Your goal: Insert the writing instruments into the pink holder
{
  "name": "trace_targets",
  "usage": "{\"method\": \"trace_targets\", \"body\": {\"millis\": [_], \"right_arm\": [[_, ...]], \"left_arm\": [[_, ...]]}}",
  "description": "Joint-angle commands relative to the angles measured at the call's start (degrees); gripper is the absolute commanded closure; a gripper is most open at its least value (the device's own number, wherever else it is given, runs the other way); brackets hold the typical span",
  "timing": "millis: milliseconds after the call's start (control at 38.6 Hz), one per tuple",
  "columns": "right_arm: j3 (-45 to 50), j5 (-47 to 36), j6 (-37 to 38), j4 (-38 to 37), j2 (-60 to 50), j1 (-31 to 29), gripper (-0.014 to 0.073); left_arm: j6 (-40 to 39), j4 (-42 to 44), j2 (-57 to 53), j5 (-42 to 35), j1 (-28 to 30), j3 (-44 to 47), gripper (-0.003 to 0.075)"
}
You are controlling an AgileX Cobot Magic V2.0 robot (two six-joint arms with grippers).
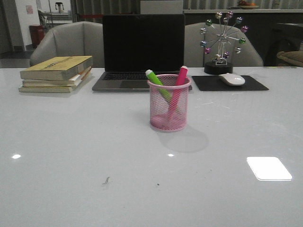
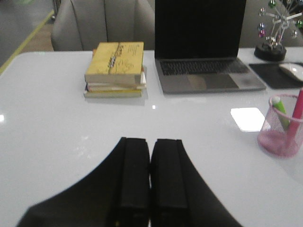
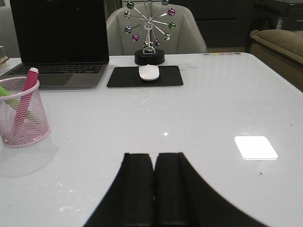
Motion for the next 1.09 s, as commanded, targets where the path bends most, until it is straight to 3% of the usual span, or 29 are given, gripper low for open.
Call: {"method": "trace_targets", "body": {"millis": [0, 181, 363, 674, 1062], "right_arm": [[0.02, -4.53, -0.41, -0.08, -1.02, -0.27, 0.0545], [0.02, -4.53, -0.41, -0.08, -1.02, -0.27, 0.0545], [0.02, -4.53, -0.41, -0.08, -1.02, -0.27, 0.0545], [0.02, -4.53, -0.41, -0.08, -1.02, -0.27, 0.0545], [0.02, -4.53, -0.41, -0.08, -1.02, -0.27, 0.0545]], "left_arm": [[-0.56, -1.07, -1.88, -12.61, 0.18, 0.39, 0.0629], [-0.56, -1.07, -8.82, -23.82, 0.18, 8.86, 0.0629], [-0.56, -1.07, -14.13, -25.1, 0.18, 16.69, 0.0629], [-0.56, -1.07, -15.53, -33.81, 0.18, 26.24, 0.0629], [-0.17, -0.96, -15.53, -30.44, 0.18, 26.44, 0.0629]]}}
